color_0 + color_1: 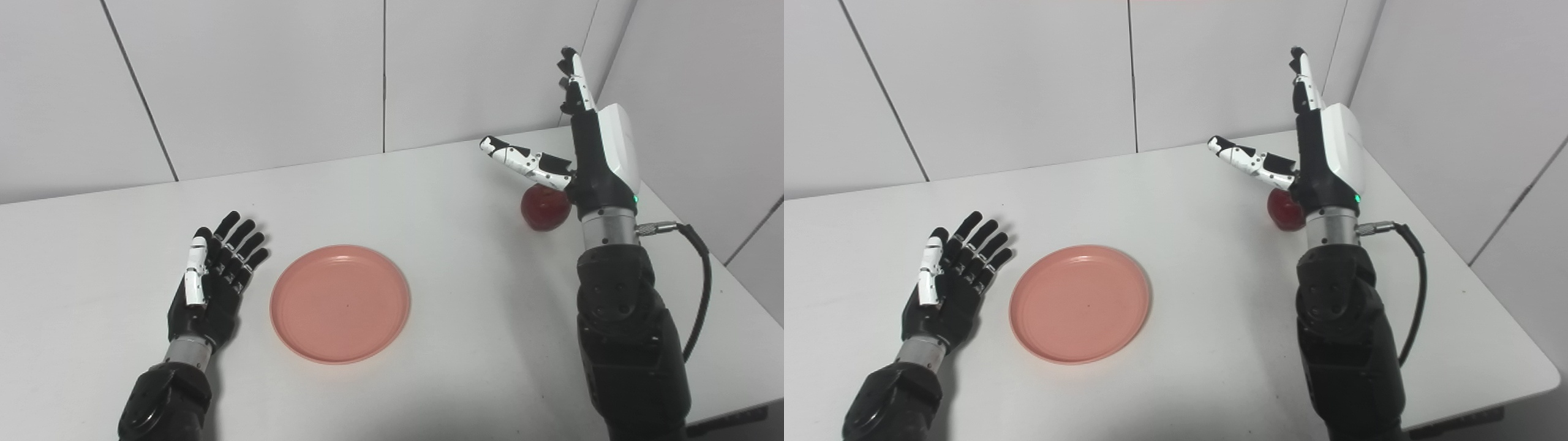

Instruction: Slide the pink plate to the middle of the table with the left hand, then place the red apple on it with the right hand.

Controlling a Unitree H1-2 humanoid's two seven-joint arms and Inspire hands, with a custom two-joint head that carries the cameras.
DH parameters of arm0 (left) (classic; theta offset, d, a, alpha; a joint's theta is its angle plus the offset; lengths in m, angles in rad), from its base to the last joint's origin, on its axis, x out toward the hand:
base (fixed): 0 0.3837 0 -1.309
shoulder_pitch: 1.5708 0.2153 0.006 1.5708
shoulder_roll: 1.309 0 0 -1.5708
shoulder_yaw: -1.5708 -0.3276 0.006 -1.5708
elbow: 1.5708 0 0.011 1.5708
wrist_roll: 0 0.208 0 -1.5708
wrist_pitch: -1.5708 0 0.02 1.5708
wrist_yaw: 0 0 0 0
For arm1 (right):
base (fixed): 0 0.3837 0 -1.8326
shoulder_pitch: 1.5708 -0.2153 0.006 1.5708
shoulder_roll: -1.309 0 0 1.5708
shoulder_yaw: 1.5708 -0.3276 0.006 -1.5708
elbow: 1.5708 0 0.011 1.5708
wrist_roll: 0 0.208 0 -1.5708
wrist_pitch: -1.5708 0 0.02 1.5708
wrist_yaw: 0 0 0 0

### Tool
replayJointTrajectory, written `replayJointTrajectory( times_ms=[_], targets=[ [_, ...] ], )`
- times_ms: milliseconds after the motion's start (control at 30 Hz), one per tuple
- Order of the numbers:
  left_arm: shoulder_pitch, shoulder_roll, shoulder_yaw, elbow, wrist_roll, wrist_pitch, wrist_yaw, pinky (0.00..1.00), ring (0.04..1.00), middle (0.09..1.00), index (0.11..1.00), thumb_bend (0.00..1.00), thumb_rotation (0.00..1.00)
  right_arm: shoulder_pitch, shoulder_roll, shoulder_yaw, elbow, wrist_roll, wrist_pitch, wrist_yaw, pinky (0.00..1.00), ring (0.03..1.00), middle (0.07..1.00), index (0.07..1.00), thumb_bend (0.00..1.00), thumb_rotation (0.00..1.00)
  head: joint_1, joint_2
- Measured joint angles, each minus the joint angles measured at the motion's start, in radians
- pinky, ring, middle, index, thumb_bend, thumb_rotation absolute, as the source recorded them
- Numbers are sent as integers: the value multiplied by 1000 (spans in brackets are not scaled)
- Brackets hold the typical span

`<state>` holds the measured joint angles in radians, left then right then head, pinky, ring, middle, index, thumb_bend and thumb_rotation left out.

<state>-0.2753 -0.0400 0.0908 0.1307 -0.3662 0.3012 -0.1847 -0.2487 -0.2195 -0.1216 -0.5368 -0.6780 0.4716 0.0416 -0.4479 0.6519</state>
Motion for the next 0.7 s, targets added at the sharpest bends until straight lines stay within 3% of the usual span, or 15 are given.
replayJointTrajectory(
  times_ms=[333,700],
  targets=[
    [0,5,3,2,-8,-3,-2,866,873,882,874,365,1000,8,-27,-53,62,-72,1,19,782,916,976,1000,1000,555,-12,5],
    [0,14,3,7,-22,-3,-9,869,877,885,876,356,1000,42,-56,-89,186,-37,0,-18,775,903,960,1000,1000,554,-14,12]
  ],
)
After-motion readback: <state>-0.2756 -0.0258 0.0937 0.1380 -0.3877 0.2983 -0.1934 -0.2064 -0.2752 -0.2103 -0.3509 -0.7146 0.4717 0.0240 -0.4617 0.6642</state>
